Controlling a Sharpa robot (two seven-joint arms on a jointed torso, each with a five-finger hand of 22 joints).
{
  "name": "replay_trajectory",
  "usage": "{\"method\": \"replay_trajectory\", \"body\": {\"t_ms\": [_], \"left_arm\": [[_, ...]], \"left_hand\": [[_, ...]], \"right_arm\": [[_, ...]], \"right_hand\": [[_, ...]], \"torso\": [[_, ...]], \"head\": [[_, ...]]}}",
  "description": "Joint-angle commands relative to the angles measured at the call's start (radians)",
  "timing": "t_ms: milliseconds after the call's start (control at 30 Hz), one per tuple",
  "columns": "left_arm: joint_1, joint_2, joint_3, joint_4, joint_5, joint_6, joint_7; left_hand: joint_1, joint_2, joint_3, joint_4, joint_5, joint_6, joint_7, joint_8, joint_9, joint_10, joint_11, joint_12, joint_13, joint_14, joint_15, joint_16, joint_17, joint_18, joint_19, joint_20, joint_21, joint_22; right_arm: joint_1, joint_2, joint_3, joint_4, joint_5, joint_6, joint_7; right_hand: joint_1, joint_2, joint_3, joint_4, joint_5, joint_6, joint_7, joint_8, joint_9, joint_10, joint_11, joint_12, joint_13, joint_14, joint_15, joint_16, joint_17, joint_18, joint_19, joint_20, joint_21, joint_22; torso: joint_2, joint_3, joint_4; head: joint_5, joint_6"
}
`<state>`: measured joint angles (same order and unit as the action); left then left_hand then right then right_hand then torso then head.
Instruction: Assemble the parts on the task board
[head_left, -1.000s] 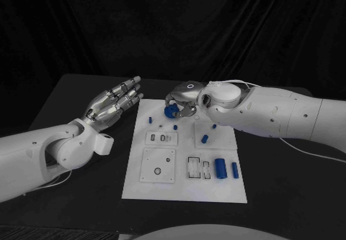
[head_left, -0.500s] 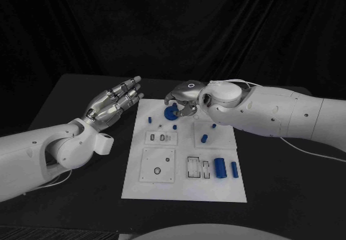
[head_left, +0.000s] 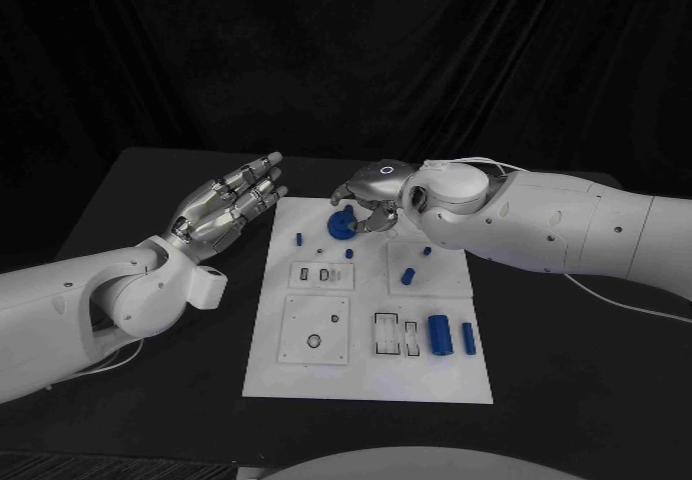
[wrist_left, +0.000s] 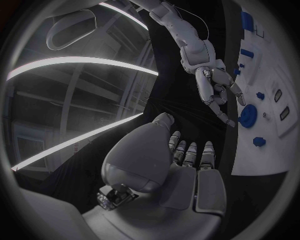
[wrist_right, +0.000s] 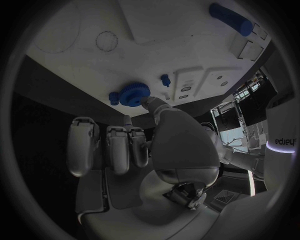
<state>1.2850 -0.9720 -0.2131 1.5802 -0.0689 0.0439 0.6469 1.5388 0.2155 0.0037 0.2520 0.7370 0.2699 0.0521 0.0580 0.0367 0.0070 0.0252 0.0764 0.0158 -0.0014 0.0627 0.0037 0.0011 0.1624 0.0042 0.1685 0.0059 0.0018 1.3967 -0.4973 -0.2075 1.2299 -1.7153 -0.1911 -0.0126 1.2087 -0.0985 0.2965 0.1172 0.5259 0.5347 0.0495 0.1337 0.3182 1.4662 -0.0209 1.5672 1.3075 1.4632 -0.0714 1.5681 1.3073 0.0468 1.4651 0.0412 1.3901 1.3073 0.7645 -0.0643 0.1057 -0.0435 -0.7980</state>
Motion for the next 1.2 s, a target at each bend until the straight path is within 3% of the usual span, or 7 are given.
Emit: {"method": "replay_trajectory", "body": {"t_ms": [33,100,500,833,1033,1133,1200], "left_arm": [[-0.001,0.003,0.001,0.0,-0.003,0.015,0.009],[-0.001,0.004,0.001,0.0,-0.003,0.015,0.01],[-0.002,0.004,0.001,-0.001,-0.003,0.018,0.01],[-0.002,0.002,0.001,-0.002,-0.003,0.018,0.01],[-0.002,-0.001,0.001,-0.002,-0.003,0.019,0.009],[-0.002,-0.004,0.001,-0.002,-0.003,0.019,0.009],[-0.002,-0.006,0.001,-0.001,-0.003,0.019,0.009]], "left_hand": [[0.009,-0.002,0.006,0.001,0.004,-0.002,0.009,0.005,0.001,0.002,0.006,0.005,0.001,0.001,0.006,-0.004,-0.001,0.013,-0.001,0.006,-0.003,0.001],[0.009,-0.002,0.006,0.001,0.004,-0.002,0.009,0.005,0.001,0.002,0.006,0.005,0.001,0.001,0.006,-0.004,-0.001,0.013,-0.001,0.006,-0.003,0.001],[0.011,-0.002,0.012,-0.002,0.005,0.0,0.011,0.005,0.001,0.002,0.008,0.007,0.001,0.002,0.006,-0.003,-0.001,0.013,-0.001,0.006,-0.003,0.001],[0.012,-0.002,0.016,-0.005,0.005,0.0,0.012,0.006,0.001,0.003,0.011,0.01,0.002,0.002,0.005,-0.003,-0.001,0.013,-0.001,0.006,-0.003,0.001],[0.012,-0.002,0.016,-0.005,0.005,0.0,0.012,0.006,0.001,0.003,0.011,0.01,0.002,0.002,0.005,-0.003,-0.001,0.013,-0.001,0.006,-0.003,0.001],[0.012,-0.002,0.016,-0.005,0.005,0.0,0.012,0.006,0.001,0.003,0.011,0.01,0.002,0.002,0.005,-0.003,-0.001,0.013,-0.001,0.006,-0.003,0.001],[0.012,-0.002,0.016,-0.005,0.005,0.0,0.012,0.006,0.001,0.003,0.011,0.01,0.002,0.002,0.005,-0.003,-0.001,0.013,-0.001,0.006,-0.003,0.001]], "right_arm": [[0.001,-0.001,0.001,-0.004,-0.006,0.031,0.002],[0.001,0.0,0.001,-0.008,-0.006,0.041,0.002],[-0.007,0.0,0.001,-0.022,-0.006,0.079,-0.004],[-0.01,-0.019,0.0,-0.019,-0.006,0.063,-0.007],[-0.01,-0.039,0.0,-0.008,-0.006,0.035,-0.006],[-0.01,-0.056,0.0,0.004,-0.006,0.011,-0.005],[-0.009,-0.074,0.0,0.018,-0.006,-0.014,-0.004]], "right_hand": [[-0.007,0.002,0.002,-0.001,0.02,-0.019,-0.007,-0.019,-0.031,0.105,-0.013,0.004,0.263,0.108,-0.008,0.003,0.263,-0.001,0.002,-0.005,-0.007,0.203],[-0.007,0.004,0.01,-0.008,0.047,-0.007,-0.01,-0.027,-0.046,0.105,-0.016,0.004,0.263,0.108,-0.011,0.003,0.263,0.001,-0.002,-0.009,-0.014,0.201],[-0.022,0.007,0.033,-0.021,0.07,0.197,0.005,0.001,-0.044,0.105,-0.006,0.004,0.263,0.108,-0.004,0.003,0.263,0.001,-0.003,-0.004,-0.02,0.2],[-0.041,0.009,0.05,-0.029,0.062,0.347,0.014,0.031,-0.042,0.105,0.002,0.004,0.263,0.108,0.003,0.003,0.263,0.001,-0.001,0.003,-0.019,0.201],[-0.036,0.018,0.027,-0.05,0.046,0.405,0.001,0.08,0.02,0.105,-0.007,0.004,0.263,0.108,-0.003,0.003,0.263,0.001,-0.001,-0.002,-0.02,0.201],[-0.032,0.03,-0.003,-0.065,0.04,0.377,-0.006,0.128,0.114,0.105,-0.012,0.004,0.263,0.108,-0.011,0.003,0.263,0.0,0.0,-0.007,-0.019,0.201],[-0.031,0.035,-0.01,-0.067,0.035,0.35,-0.006,0.139,0.146,0.105,-0.013,0.004,0.263,0.108,-0.011,0.003,0.263,0.001,0.0,-0.008,-0.021,0.201]], "torso": [[0.0,-0.0002,-0.0002],[0.0,-0.0003,-0.0004],[0.001,-0.0005,0.0006],[0.0,-0.0003,0.0017],[0.0,-0.0003,0.001],[-0.001,-0.0001,0.0004],[-0.001,-0.0002,0.0001]], "head": [[-0.001,-0.001],[-0.001,-0.001],[-0.002,-0.002],[-0.002,-0.002],[-0.002,-0.001],[0.001,0.0],[0.002,0.0]]}}
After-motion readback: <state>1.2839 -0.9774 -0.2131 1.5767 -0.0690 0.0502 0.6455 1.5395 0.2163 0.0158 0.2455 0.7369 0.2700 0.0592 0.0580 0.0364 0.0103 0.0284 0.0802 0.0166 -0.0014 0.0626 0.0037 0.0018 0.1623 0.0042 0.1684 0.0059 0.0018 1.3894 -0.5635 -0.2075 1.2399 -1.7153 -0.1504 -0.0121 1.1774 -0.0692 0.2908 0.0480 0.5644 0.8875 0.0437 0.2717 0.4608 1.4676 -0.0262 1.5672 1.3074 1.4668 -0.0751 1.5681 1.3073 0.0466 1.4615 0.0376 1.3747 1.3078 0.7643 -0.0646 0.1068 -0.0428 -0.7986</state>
